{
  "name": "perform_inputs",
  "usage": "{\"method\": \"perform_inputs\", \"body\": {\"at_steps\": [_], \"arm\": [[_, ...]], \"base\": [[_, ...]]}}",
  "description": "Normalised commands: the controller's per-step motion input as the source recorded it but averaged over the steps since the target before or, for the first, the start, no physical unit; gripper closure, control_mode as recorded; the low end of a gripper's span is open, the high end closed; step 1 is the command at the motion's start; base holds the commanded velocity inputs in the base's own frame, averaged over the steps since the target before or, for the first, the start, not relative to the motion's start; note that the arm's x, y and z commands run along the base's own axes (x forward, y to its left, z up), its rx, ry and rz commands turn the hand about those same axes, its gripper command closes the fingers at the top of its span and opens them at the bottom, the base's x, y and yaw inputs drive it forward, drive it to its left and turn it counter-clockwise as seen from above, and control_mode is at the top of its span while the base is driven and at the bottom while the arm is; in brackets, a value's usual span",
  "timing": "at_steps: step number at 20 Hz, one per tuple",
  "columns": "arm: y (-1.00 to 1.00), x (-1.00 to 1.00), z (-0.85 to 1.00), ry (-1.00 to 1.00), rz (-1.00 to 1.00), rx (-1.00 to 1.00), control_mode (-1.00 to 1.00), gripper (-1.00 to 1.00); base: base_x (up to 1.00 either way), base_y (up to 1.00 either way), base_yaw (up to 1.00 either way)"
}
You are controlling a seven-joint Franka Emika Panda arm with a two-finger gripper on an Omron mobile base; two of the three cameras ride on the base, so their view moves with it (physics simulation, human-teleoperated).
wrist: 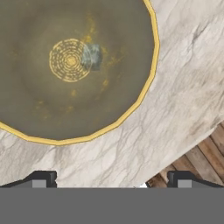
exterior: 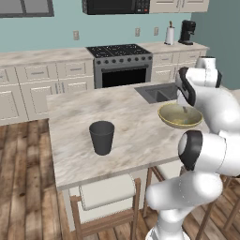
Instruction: There are two ice cubes in the ice bowl. Place both ice cubes in the glass cup.
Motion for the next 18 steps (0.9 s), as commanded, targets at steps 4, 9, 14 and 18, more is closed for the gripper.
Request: {"method": "perform_inputs", "body": {"at_steps": [4,9,14,18], "arm": [[-0.14,0.26,0.00,0.00,0.01,0.00,-1.00,-1.00],[0.00,0.24,0.00,0.00,0.00,0.00,-1.00,-1.00],[0.00,0.06,0.00,0.00,0.00,0.00,-1.00,-1.00],[0.00,0.15,0.00,0.00,0.00,0.00,-1.00,-1.00]], "base": [[0.00,0.00,0.00],[0.00,0.00,0.00],[0.00,0.00,0.00],[0.00,0.00,0.00]]}}
